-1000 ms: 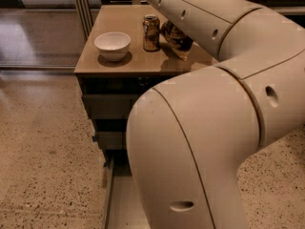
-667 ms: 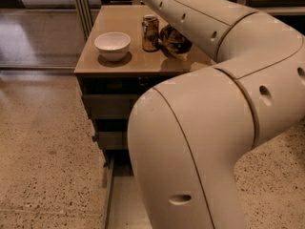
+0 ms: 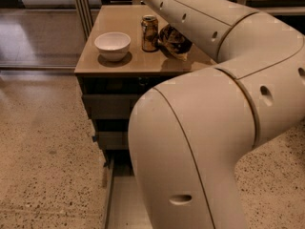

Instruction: Pick brown chip bag from bottom drawer and place on counter

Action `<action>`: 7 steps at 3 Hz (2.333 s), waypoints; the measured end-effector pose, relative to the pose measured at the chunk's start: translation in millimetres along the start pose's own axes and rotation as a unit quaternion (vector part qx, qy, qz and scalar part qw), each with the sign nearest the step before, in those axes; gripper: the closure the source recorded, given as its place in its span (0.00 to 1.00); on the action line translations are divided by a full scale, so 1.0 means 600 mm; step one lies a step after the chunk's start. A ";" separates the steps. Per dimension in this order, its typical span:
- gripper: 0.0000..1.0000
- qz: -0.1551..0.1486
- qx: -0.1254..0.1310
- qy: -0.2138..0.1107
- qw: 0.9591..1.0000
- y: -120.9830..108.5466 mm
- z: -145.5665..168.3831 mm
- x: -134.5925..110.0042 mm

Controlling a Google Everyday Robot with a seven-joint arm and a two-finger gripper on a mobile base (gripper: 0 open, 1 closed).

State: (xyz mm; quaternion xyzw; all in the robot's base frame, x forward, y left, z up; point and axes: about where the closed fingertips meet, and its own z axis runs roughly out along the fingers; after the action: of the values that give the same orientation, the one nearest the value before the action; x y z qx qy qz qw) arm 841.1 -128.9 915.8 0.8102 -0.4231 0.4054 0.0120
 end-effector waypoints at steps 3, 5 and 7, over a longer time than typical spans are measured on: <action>0.04 0.000 0.000 0.000 1.000 0.000 0.000 0.000; 0.00 0.000 0.000 0.000 1.000 0.002 0.001 0.000; 0.00 -0.028 0.010 -0.009 1.000 0.013 -0.036 0.049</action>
Offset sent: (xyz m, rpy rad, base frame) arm 0.0000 0.0000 0.0000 0.0000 0.0000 0.0000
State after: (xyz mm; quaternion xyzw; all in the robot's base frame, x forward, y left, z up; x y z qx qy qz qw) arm 830.7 -145.6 947.4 0.8255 -0.3964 0.4017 0.0112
